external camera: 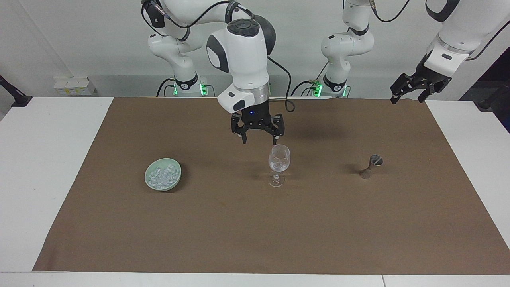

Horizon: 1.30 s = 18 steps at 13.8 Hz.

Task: Pour wine and add ice with both arms
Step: 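Carry the ice cup back and lower it onto its spot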

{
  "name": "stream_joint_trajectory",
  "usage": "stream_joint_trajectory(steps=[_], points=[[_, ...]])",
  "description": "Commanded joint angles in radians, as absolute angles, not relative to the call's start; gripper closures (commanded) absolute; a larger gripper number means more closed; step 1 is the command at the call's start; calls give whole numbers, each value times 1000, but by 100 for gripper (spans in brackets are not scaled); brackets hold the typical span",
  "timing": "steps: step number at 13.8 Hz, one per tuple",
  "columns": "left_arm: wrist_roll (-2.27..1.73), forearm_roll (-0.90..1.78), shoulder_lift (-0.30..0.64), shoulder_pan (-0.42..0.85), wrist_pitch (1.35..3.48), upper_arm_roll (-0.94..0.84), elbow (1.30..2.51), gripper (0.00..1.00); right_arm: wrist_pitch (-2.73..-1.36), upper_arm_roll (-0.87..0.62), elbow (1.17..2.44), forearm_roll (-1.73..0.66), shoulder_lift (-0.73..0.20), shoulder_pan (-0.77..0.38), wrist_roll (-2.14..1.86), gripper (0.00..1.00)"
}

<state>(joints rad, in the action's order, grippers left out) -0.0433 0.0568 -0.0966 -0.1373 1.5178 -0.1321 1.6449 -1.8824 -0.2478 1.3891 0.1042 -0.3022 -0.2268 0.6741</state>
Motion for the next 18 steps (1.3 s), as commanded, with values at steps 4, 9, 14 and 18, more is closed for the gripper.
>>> stream_joint_trajectory(steps=[4,9,14,18], points=[[-44,66,-100,-138,1496,-129,1632,0,-1899,-256,1606,121,-137,-81,438,0],[-43,66,-100,-137,1496,-130,1632,0,-1873,-215,1643,104,-117,-37,293,0],[-43,66,-100,-138,1496,-129,1632,0,-1853,-172,1741,81,-2,-34,261,0],[-43,66,-100,-137,1496,-130,1632,0,-1812,-163,1743,34,28,5,157,0]])
